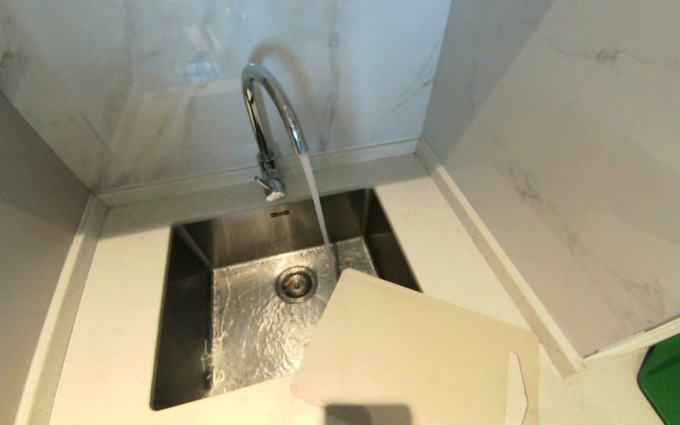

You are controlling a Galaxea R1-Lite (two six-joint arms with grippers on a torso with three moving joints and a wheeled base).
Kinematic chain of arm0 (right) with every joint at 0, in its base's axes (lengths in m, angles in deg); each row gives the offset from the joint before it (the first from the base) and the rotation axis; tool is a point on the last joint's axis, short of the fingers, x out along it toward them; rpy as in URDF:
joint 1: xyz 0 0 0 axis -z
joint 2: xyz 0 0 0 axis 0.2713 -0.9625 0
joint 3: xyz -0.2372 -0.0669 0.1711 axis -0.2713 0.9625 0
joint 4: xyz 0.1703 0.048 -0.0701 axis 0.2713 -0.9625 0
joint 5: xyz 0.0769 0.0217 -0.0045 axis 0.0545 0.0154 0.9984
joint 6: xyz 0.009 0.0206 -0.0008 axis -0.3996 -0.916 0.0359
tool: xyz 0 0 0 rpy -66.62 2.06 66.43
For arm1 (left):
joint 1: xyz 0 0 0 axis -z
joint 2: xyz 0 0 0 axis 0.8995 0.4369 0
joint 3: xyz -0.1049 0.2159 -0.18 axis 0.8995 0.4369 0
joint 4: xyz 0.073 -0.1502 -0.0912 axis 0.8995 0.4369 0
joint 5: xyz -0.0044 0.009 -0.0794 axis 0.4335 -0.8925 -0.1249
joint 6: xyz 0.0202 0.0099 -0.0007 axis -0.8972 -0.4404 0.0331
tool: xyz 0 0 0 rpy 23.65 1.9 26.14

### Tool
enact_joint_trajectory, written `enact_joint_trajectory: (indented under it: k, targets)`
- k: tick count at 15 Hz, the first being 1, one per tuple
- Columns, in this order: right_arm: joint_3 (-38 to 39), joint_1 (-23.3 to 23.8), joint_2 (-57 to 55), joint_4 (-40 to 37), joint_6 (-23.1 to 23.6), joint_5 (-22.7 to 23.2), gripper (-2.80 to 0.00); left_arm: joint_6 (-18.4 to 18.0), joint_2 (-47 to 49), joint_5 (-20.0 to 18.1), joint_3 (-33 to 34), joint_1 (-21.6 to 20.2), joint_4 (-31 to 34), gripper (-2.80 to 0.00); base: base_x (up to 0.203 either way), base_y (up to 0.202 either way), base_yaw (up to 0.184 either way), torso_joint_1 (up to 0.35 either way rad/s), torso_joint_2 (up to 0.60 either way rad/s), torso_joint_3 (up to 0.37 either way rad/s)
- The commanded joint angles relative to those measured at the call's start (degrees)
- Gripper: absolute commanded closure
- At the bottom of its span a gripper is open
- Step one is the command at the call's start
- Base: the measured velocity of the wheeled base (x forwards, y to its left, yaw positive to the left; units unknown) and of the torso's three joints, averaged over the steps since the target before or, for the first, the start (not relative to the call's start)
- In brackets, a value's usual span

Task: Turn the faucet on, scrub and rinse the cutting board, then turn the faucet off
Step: Put down the cleaning cloth

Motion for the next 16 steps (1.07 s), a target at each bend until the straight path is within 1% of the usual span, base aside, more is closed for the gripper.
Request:
enact_joint_trajectory:
  k: [1, 3, 5, 8, 10, 11, 12, 13, 14, 16]
  targets:
    - [0.0, 0.0, 0.0, 0.0, 0.0, 0.0, 0.0, -1.8, 7.1, -1.1, -3.2, 0.1, 0.0, 0.0, 0.0, 0.0, 0.0, 0.0, 0.0, 0.0]
    - [0.0, 0.0, 0.0, 0.0, 0.0, 0.0, 0.0, -2.6, 15.1, -3.4, -8.7, 0.1, -0.1, 0.0, 0.0, 0.0, 0.0, 0.0, 0.0, 0.0]
    - [0.0, 0.0, 0.0, 0.0, 0.0, 0.0, 0.0, -2.8, 22.3, -4.7, -13.2, 0.1, -0.2, 0.0, 0.0, 0.0, 0.0, 0.0, 0.0, 0.0]
    - [0.0, 0.1, 0.0, 0.0, 0.0, 0.0, 0.0, -3.2, 34.5, -5.2, -15.5, 0.1, -1.1, 0.0, 0.0, 0.0, 0.0, 0.0, 0.0, 0.0]
    - [0.0, 0.0, 0.0, 0.0, 0.0, 0.0, 0.0, -3.2, 44.5, -4.8, -16.4, 0.1, -4.0, 0.0, 0.0, 0.0, 0.0, 0.0, 0.0, 0.0]
    - [0.0, 0.0, 0.0, 0.0, 0.0, 0.0, 0.0, -2.8, 49.9, -3.6, -17.3, 0.0, -5.8, 0.0, 0.0, 0.0, 0.0, 0.0, 0.0, 0.0]
    - [0.0, 0.0, 0.0, 0.0, 0.0, 0.0, 0.0, -1.8, 55.2, -1.2, -18.7, 0.0, -7.4, 0.0, 0.0, 0.0, 0.0, 0.0, 0.0, 0.0]
    - [0.0, 0.0, 0.0, 0.0, 0.0, 0.0, 0.0, -0.3, 60.7, 1.7, -20.6, 0.1, -8.6, 0.0, 0.0, 0.0, 0.0, 0.0, 0.0, 0.0]
    - [0.0, 0.0, 0.0, 0.0, 0.0, 0.0, 0.0, 1.5, 65.8, 3.6, -22.7, 0.0, -9.5, 0.0, 0.0, 0.0, 0.0, 0.0, 0.0, 0.0]
    - [0.0, 0.0, 0.0, 0.0, 0.0, 0.0, 0.0, 4.4, 76.1, 6.0, -26.8, -0.3, -11.7, 0.0, 0.0, 0.0, 0.0, 0.0, 0.0, 0.0]
